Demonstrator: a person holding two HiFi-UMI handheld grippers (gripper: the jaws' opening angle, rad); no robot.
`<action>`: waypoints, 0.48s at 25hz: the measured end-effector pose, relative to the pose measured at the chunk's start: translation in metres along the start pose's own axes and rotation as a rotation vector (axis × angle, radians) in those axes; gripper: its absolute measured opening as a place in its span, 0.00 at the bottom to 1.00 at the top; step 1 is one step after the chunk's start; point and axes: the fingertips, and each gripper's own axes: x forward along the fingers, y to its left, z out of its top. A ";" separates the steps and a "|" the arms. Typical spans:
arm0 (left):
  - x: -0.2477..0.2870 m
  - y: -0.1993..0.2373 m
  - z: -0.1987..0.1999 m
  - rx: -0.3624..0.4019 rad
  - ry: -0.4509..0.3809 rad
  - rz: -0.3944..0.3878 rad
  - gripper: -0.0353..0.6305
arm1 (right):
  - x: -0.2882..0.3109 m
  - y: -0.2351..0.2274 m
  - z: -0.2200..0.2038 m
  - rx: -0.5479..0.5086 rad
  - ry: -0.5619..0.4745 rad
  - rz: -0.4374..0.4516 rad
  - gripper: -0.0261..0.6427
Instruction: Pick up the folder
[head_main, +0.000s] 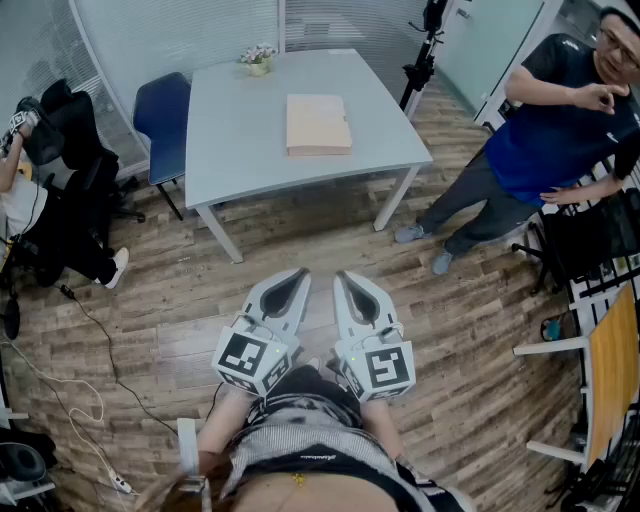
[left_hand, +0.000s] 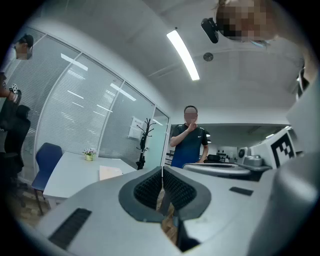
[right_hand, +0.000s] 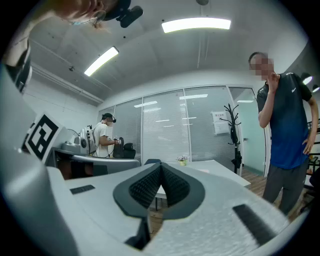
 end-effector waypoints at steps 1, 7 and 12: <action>0.001 0.000 -0.001 0.002 0.000 0.001 0.07 | 0.000 -0.001 0.000 0.003 -0.004 -0.002 0.04; 0.003 0.002 -0.002 -0.018 -0.020 0.022 0.14 | -0.002 -0.008 -0.005 0.024 -0.003 0.002 0.12; 0.008 0.006 -0.001 -0.014 -0.030 0.041 0.19 | -0.002 -0.018 -0.009 0.033 0.001 -0.004 0.17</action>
